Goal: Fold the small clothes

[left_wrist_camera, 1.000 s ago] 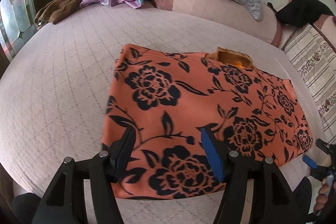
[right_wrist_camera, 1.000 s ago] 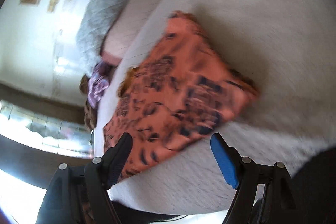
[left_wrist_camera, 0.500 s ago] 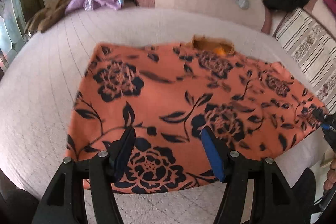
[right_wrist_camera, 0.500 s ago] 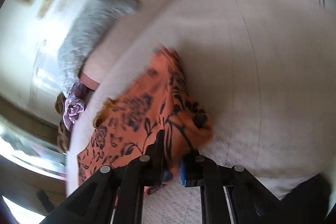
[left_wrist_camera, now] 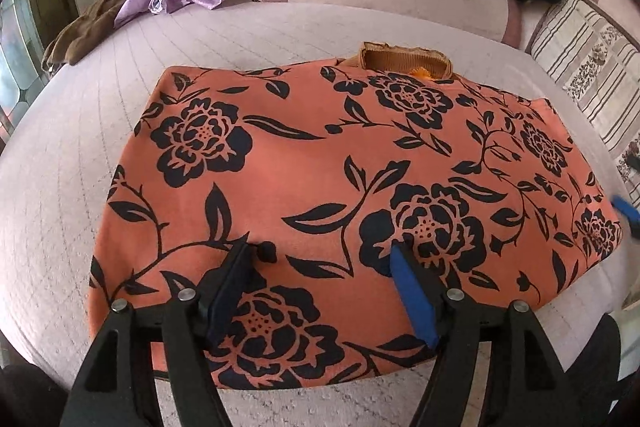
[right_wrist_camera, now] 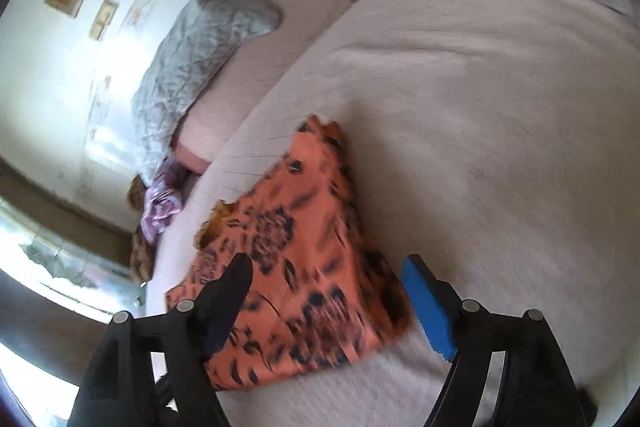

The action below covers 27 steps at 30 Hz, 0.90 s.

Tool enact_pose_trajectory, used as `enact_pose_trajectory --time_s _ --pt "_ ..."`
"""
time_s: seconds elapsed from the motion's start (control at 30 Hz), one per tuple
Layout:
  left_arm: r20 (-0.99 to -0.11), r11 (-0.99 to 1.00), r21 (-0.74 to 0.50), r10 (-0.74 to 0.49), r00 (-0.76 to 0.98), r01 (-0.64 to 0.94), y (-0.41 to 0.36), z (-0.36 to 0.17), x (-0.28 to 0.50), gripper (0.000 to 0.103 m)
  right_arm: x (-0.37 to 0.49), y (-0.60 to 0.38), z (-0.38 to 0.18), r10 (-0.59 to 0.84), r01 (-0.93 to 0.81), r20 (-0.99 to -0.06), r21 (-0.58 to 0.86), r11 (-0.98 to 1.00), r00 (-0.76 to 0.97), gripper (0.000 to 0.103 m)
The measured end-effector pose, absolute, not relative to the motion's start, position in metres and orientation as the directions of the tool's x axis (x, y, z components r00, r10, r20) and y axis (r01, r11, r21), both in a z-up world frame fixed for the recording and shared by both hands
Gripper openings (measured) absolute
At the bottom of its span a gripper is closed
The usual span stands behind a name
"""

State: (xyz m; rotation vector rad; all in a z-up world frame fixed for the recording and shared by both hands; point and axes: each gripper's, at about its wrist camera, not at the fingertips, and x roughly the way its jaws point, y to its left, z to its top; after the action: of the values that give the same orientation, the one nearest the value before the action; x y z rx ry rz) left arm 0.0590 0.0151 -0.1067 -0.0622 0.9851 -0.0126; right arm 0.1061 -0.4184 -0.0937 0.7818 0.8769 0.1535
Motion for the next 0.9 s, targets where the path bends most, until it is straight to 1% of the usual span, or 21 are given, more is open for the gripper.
enact_pose_trajectory --time_s 0.07,0.13,0.2,0.23,0.27,0.3,0.33,0.43,0.5,0.53,0.57,0.6,0.63,0.7,0.73,0.8,0.83,0.9 --pt "-0.833 0.999 -0.044 -0.031 0.553 -0.011 0.013 -0.108 0.059 0.074 0.140 -0.421 -0.101 0.470 0.166 -0.632 0.688 0.707 0.616 0.080" --pt "-0.833 0.999 -0.036 -0.029 0.552 -0.002 0.012 -0.109 0.060 0.076 0.179 -0.419 -0.116 0.506 0.167 -0.672 0.675 0.719 0.540 0.078" --pt "-0.833 0.999 -0.037 -0.032 0.552 0.002 0.012 -0.110 0.061 0.078 0.197 -0.417 -0.131 0.514 0.165 -0.715 0.645 0.746 0.474 0.078" --pt "-0.834 0.999 -0.036 -0.032 0.551 0.004 0.012 -0.110 0.061 0.079 0.211 -0.410 -0.139 0.518 0.147 -0.751 0.615 0.775 0.411 0.071" --pt "-0.833 0.999 -0.036 -0.034 0.552 0.008 0.012 -0.111 0.061 0.080 0.218 -0.404 -0.139 0.497 0.139 -0.765 0.590 0.795 0.409 0.051" --pt "-0.833 0.999 -0.037 -0.037 0.552 0.011 0.011 -0.111 0.061 0.081 0.221 -0.398 -0.135 0.469 0.123 -0.791 0.550 0.826 0.392 0.028" --pt "-0.832 0.999 -0.035 -0.037 0.553 0.014 0.011 -0.111 0.061 0.082 0.223 -0.394 -0.132 0.467 0.107 -0.801 0.538 0.836 0.375 0.015" --pt "-0.838 0.999 -0.046 -0.043 0.545 0.008 0.011 -0.104 0.062 0.080 0.213 -0.379 -0.109 0.363 0.062 -0.837 0.423 0.904 0.410 0.013" --pt "-0.806 0.996 -0.091 -0.082 0.586 0.015 0.010 -0.086 0.058 0.077 0.201 -0.373 -0.098 0.284 0.069 -0.842 0.352 0.933 0.460 0.013" --pt "-0.780 0.996 -0.079 -0.080 0.620 0.030 0.006 -0.076 0.055 0.077 0.199 -0.372 -0.098 0.253 0.070 -0.846 0.321 0.944 0.470 0.013" --pt "-0.764 0.997 -0.053 -0.071 0.642 0.047 -0.001 -0.070 0.054 0.077 0.197 -0.371 -0.103 0.233 0.073 -0.854 0.299 0.952 0.465 0.016" --pt "-0.764 0.997 -0.035 -0.075 0.641 0.075 -0.008 -0.071 0.056 0.077 0.198 -0.373 -0.112 0.241 0.078 -0.861 0.306 0.949 0.448 0.017" --pt "-0.780 0.995 -0.036 -0.085 0.620 0.092 -0.011 -0.077 0.060 0.077 0.199 -0.376 -0.118 0.263 0.084 -0.857 0.331 0.940 0.443 0.019" --pt "-0.854 0.996 -0.053 -0.081 0.514 0.069 -0.012 -0.106 0.074 0.077 0.199 -0.390 -0.116 0.327 0.108 -0.832 0.413 0.904 0.449 0.025" --pt "-0.852 0.997 -0.050 -0.076 0.518 0.063 -0.012 -0.110 0.074 0.077 0.200 -0.400 -0.111 0.373 0.113 -0.806 0.470 0.875 0.460 0.031" --pt "-0.840 0.996 -0.008 -0.052 0.540 0.084 -0.018 -0.108 0.070 0.077 0.203 -0.412 -0.104 0.428 0.114 -0.761 0.541 0.833 0.488 0.058" --pt "-0.841 0.996 -0.002 -0.049 0.539 0.087 -0.019 -0.108 0.069 0.077 0.207 -0.418 -0.102 0.430 0.122 -0.749 0.554 0.823 0.504 0.079" --pt "-0.843 0.996 -0.018 -0.061 0.534 0.084 -0.017 -0.109 0.070 0.077 0.224 -0.423 -0.100 0.409 0.134 -0.737 0.555 0.821 0.538 0.081"
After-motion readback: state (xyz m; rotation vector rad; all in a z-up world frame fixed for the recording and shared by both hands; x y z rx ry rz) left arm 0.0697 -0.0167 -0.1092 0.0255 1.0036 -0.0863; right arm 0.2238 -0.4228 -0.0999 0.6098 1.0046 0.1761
